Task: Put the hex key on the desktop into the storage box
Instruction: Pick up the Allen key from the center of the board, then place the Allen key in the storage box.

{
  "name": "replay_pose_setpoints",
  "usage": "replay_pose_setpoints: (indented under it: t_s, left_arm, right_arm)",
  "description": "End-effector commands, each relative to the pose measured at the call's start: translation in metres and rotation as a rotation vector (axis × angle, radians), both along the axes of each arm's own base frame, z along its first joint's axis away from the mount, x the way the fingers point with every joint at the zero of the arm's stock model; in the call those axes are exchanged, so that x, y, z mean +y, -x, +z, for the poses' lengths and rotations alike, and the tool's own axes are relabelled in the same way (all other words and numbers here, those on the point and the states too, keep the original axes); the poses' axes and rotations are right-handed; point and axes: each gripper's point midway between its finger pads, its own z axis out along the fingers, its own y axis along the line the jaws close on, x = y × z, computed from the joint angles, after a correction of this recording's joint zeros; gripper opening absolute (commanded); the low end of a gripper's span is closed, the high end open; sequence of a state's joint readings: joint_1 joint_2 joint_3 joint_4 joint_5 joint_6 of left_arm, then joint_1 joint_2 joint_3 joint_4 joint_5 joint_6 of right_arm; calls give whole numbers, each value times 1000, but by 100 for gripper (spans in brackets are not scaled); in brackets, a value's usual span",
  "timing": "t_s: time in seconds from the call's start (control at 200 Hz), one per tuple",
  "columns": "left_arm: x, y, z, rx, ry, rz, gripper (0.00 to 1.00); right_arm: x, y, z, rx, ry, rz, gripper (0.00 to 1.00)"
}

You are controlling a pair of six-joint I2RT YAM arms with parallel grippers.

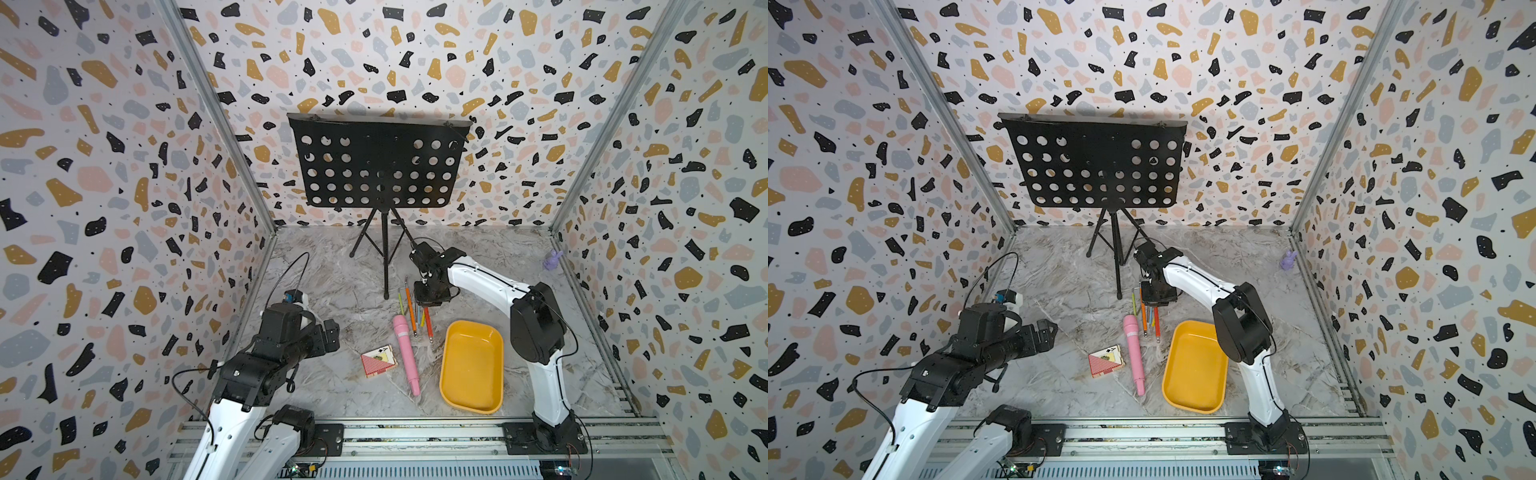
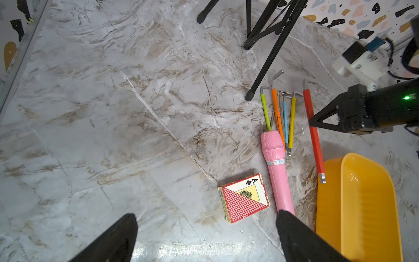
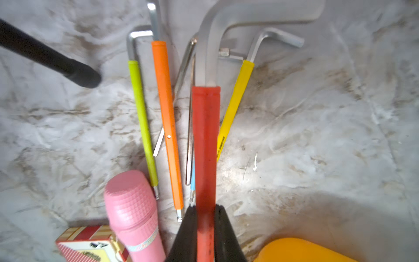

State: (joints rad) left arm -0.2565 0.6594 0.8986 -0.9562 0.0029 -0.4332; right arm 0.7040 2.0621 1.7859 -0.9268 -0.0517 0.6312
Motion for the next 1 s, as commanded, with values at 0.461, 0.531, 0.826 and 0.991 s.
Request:
replay_pose_setpoints:
  t_s: [0.461,0.531,0.826,0.991]
  left_arm:
    - [-4,-4,4,-40,13,-19,100]
    - [-4,-4,5,-42,14,-20,100]
    - [-6,-3,6,-48,22,-30,100]
    - [-22,-2,10,-66,62,-113,97]
  right_arm:
    - [-56,61,93,-117,-96,-27,0]
    - [-68,78,92,-106,-100,-22,0]
    - [-114,146,58,-28,-90,1,0]
    - [-125,168,38,19,-91,9,0]
